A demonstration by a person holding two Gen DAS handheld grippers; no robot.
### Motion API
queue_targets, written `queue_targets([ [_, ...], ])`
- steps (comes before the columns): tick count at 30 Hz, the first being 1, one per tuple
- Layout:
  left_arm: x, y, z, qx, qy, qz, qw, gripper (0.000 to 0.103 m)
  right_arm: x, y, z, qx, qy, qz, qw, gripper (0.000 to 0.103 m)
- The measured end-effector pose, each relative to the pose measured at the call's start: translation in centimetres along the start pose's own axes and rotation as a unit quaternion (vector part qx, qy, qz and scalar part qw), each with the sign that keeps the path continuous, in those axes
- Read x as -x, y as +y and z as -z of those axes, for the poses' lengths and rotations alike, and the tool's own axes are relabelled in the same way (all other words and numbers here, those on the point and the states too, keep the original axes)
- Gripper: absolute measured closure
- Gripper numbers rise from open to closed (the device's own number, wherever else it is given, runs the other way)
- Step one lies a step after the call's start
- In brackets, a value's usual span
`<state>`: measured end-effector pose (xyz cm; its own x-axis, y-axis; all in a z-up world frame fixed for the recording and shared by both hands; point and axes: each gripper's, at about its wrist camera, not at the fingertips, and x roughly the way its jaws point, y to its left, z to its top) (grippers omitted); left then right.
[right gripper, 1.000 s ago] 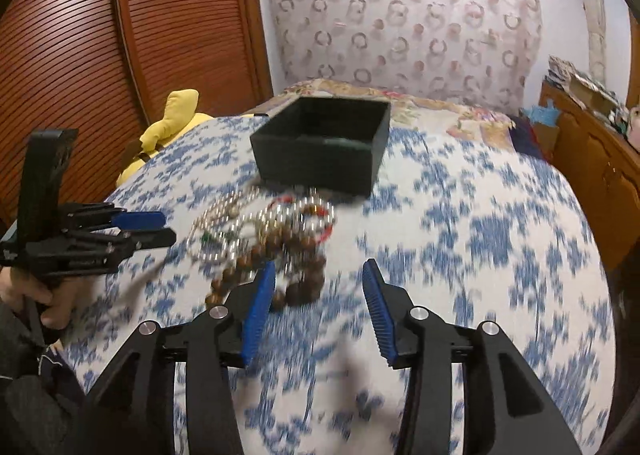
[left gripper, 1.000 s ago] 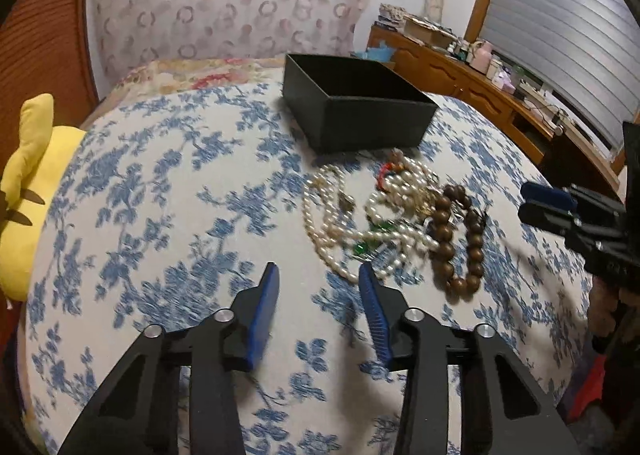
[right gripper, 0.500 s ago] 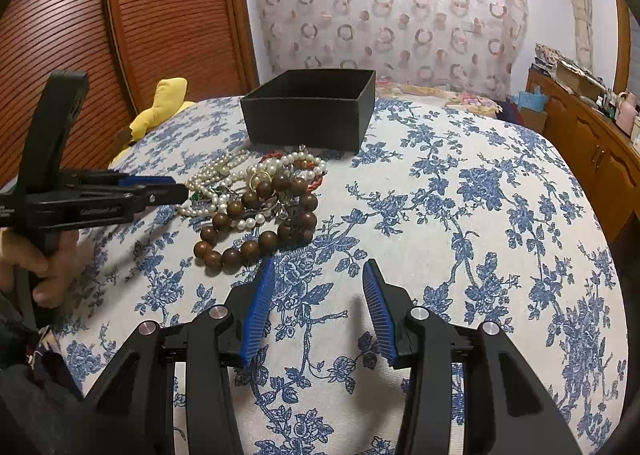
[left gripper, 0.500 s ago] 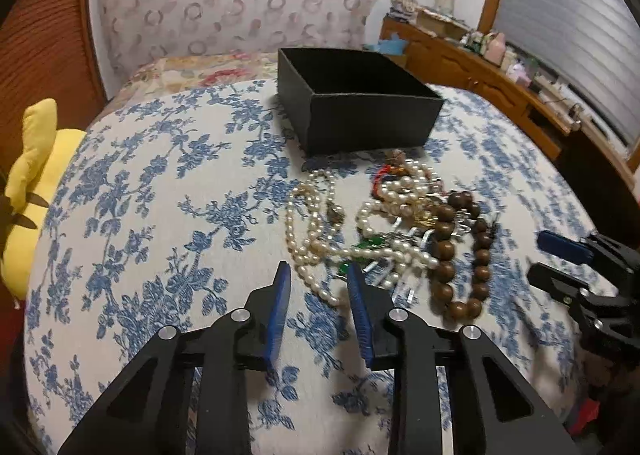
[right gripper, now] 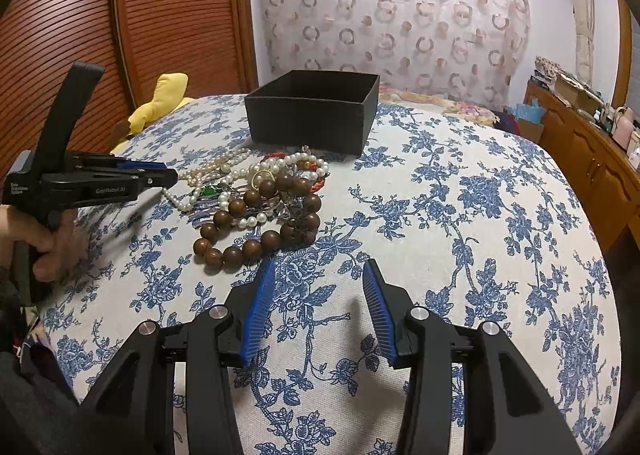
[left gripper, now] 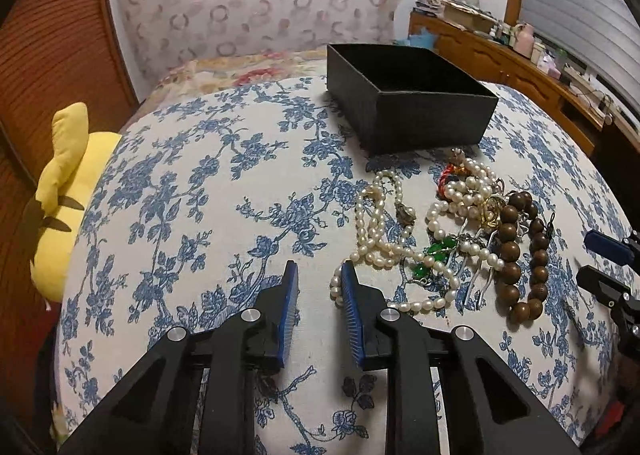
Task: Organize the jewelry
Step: 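Withdraw both open tools from the box back to the jewelry pile, then grasp the pearl necklace with the left tool while the right tool grasps the brown bead bracelet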
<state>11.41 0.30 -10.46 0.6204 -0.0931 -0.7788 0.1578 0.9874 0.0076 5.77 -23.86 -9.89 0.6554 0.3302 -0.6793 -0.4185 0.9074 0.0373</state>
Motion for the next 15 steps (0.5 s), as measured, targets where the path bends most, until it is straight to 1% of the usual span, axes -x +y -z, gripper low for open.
queue_targets([
  [8, -0.9, -1.8, -1.2, -0.052, 0.000, 0.010, 0.9986, 0.081, -0.1, 0.1, 0.0, 0.000, 0.002, -0.003, 1.000, 0.055],
  [10, -1.1, -1.9, -1.5, -0.059, 0.001, 0.014, 0.9982, 0.080, -0.2, 0.1, 0.0, 0.001, 0.002, -0.003, 1.000, 0.055],
  [14, -1.5, -1.6, -2.0, -0.062, 0.003, 0.035, 0.9974, 0.080, -0.1, 0.1, 0.0, 0.001, 0.003, -0.002, 1.000, 0.055],
  [15, -1.5, -1.6, -2.0, -0.064, 0.001, 0.040, 0.9971, 0.085, -0.2, 0.2, 0.0, 0.001, 0.003, -0.002, 1.000, 0.055],
])
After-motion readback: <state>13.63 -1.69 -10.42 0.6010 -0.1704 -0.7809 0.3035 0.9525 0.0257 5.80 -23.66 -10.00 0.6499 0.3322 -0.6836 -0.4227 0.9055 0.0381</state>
